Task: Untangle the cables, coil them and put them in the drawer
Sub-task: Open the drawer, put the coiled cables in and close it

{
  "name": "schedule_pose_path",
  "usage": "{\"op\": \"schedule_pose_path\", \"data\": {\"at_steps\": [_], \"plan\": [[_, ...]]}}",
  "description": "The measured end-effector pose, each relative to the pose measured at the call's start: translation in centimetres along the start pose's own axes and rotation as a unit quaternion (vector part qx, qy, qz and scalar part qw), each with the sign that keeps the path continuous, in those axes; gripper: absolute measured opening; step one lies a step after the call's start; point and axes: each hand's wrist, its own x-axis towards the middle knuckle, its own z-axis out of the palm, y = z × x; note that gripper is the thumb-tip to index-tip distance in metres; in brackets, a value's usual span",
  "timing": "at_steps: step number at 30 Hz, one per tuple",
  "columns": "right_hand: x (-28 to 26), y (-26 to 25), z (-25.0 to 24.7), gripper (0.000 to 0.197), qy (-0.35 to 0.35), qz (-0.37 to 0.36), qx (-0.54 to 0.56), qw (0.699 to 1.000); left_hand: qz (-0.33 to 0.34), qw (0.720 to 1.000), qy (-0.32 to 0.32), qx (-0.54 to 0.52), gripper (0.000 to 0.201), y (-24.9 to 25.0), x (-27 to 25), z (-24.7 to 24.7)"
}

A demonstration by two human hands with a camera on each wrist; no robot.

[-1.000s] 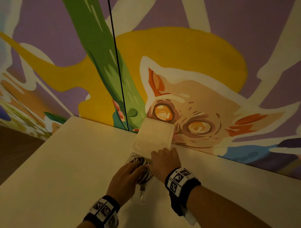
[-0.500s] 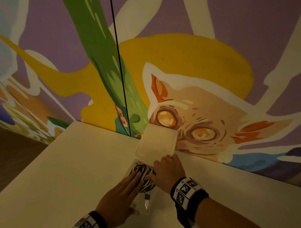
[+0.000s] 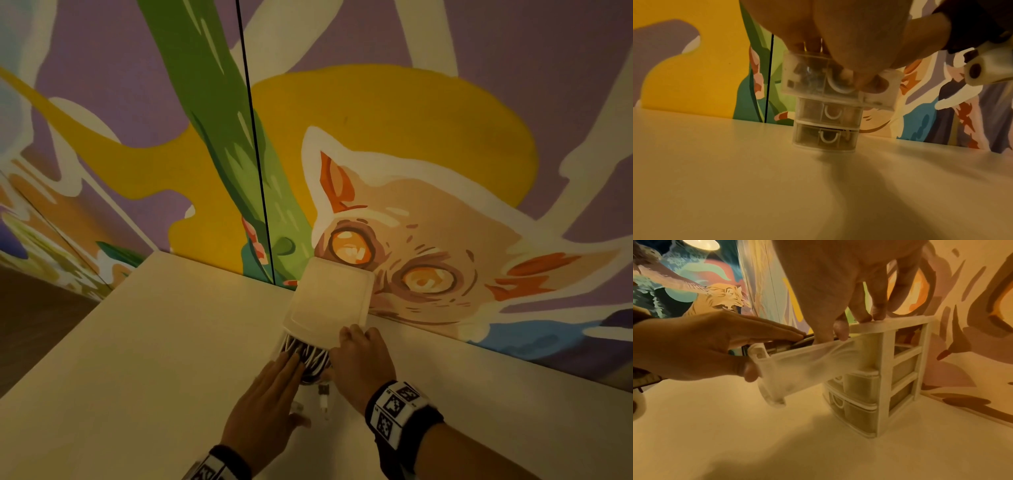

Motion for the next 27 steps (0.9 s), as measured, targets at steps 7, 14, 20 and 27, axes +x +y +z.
{"op": "schedule_pose_path", "data": {"at_steps": [7, 14, 20, 27], "plan": [[-0.7, 0.9, 0.1, 0.03, 0.041, -0.033, 0.008, 0.999, -0.033, 0.984, 0.146, -0.102, 0.087, 0.9, -0.5, 0.6], [-1.1, 0.6, -0.1, 0.027, -0.013, -0.022, 0.041, 0.999, -0.035, 0.99, 0.114, -0.07, 0.078, 0.0, -0.6, 1.8], [-0.9, 1.8, -0.5, 0.025, 0.052, -0.077, 0.047, 0.995, -0.036, 0.99, 0.128, -0.036, 0.074, 0.0, 0.6, 2.5], [-1.4, 2.3, -1.9, 0.032, 0.054, -0.063, 0.117, 0.99, -0.024, 0.973, 0.221, -0.07, 0.069, 1.3, 2.1, 2.3]]}}
